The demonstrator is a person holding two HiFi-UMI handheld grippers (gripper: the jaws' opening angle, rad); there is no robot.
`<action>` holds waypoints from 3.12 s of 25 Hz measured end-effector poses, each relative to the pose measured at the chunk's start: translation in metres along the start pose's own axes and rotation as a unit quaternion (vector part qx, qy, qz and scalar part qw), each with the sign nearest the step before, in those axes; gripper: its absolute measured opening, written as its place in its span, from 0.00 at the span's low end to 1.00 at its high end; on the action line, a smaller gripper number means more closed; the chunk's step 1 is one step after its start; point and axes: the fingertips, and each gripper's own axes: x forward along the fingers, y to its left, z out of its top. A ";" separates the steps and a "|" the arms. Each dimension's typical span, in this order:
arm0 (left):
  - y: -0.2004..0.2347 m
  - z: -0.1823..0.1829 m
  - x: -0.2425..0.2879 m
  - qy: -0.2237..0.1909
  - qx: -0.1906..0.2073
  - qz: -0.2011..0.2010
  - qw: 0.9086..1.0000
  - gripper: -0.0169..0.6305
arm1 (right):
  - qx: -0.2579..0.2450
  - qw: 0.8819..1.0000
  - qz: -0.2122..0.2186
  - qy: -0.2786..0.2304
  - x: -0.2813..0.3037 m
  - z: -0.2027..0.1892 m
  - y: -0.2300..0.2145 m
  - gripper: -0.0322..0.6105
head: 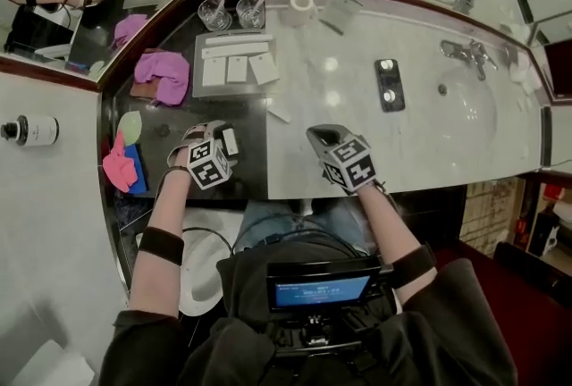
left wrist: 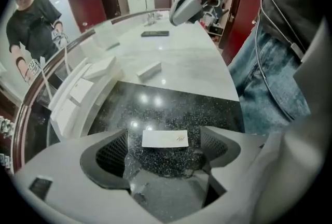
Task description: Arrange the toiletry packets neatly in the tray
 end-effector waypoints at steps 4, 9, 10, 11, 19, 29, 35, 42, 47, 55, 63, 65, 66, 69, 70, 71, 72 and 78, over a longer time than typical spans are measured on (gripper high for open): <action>-0.002 -0.014 0.021 0.018 -0.007 -0.030 0.999 0.70 | 0.002 1.000 -0.008 0.008 -0.002 -0.003 -0.003 0.07; -0.009 -0.019 0.034 0.025 -0.017 -0.057 0.998 0.66 | 0.007 1.000 -0.014 0.014 0.000 -0.007 -0.012 0.07; -0.008 -0.016 0.031 0.018 -0.022 -0.055 0.998 0.64 | 0.008 1.000 -0.013 0.015 0.001 -0.008 -0.012 0.07; -0.006 -0.013 0.027 0.009 -0.028 -0.050 0.998 0.55 | 0.009 1.000 -0.011 0.016 0.002 -0.008 -0.012 0.07; 0.011 -0.001 0.013 -0.044 -0.112 -0.014 0.993 0.52 | 0.008 1.000 0.001 0.021 0.012 -0.009 -0.010 0.07; 0.051 0.039 -0.032 -0.145 -0.231 0.063 0.960 0.52 | -0.006 1.000 0.016 0.010 0.030 0.023 -0.002 0.07; 0.105 0.038 -0.055 -0.221 -0.367 0.139 0.893 0.52 | -0.032 0.999 0.021 -0.002 0.052 0.056 0.006 0.07; 0.155 0.035 -0.074 -0.232 -0.424 0.200 0.852 0.52 | -0.069 0.997 0.021 -0.021 0.078 0.111 0.015 0.07; 0.188 0.033 -0.079 -0.226 -0.438 0.221 0.841 0.52 | -0.088 0.996 0.021 -0.026 0.093 0.137 0.020 0.07; 0.227 0.024 -0.072 -0.199 -0.466 0.227 0.832 0.52 | -0.100 0.995 0.020 -0.022 0.112 0.160 0.018 0.07; 0.240 0.021 -0.056 -0.171 -0.493 0.215 0.826 0.52 | -0.104 0.994 0.024 -0.017 0.119 0.167 0.017 0.07; 0.240 0.021 -0.053 -0.167 -0.495 0.211 0.826 0.52 | -0.104 0.994 0.024 -0.016 0.119 0.166 0.016 0.07; 0.241 0.021 -0.052 -0.164 -0.495 0.213 0.826 0.53 | -0.105 0.994 0.024 -0.016 0.119 0.166 0.016 0.07; 0.241 0.020 -0.051 -0.160 -0.495 0.221 0.825 0.60 | -0.104 0.994 0.024 -0.014 0.119 0.165 0.014 0.07; 0.241 0.020 -0.051 -0.161 -0.495 0.222 0.824 0.62 | -0.104 0.994 0.024 -0.014 0.119 0.165 0.014 0.07; 0.241 0.020 -0.052 -0.162 -0.495 0.225 0.824 0.62 | -0.104 0.994 0.025 -0.014 0.119 0.165 0.013 0.07; 0.241 0.020 -0.052 -0.163 -0.494 0.227 0.823 0.62 | -0.104 0.994 0.025 -0.014 0.118 0.165 0.013 0.07; 0.236 0.017 -0.062 -0.163 -0.490 0.243 0.821 0.62 | -0.107 0.994 0.025 -0.017 0.112 0.162 0.010 0.07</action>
